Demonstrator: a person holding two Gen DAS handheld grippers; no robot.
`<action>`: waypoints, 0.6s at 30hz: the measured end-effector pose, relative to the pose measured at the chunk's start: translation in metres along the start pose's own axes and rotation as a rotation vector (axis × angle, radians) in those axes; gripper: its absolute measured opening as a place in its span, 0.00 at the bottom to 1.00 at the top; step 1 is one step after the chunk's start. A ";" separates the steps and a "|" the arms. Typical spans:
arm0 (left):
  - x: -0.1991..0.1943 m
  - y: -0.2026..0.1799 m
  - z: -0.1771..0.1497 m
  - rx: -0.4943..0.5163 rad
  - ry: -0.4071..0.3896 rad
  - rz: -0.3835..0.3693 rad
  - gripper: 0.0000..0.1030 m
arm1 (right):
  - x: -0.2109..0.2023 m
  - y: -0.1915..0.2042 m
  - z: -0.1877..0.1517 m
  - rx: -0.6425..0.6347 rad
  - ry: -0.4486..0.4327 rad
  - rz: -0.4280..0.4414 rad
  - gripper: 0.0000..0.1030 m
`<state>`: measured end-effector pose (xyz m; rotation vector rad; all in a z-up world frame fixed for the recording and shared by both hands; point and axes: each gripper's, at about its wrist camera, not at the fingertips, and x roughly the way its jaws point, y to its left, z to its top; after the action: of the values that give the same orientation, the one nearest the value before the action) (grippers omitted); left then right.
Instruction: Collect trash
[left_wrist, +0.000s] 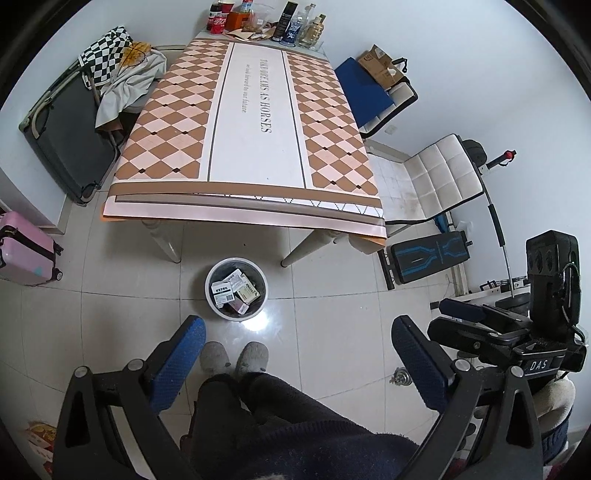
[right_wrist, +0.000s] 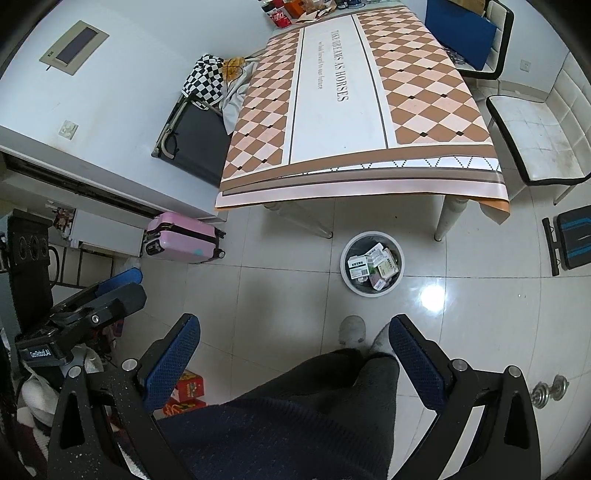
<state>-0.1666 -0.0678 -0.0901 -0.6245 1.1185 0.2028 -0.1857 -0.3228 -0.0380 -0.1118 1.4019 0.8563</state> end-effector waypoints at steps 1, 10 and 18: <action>0.000 -0.001 -0.001 0.003 0.002 0.000 1.00 | 0.000 0.000 0.000 0.001 0.002 0.000 1.00; -0.001 -0.002 -0.002 0.021 0.010 0.000 1.00 | -0.003 0.000 -0.003 -0.001 0.000 -0.004 1.00; -0.001 -0.003 -0.003 0.025 0.010 0.003 1.00 | -0.004 0.002 -0.005 0.001 -0.001 0.001 1.00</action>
<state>-0.1680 -0.0717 -0.0887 -0.6020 1.1298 0.1883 -0.1901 -0.3262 -0.0347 -0.1099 1.4020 0.8564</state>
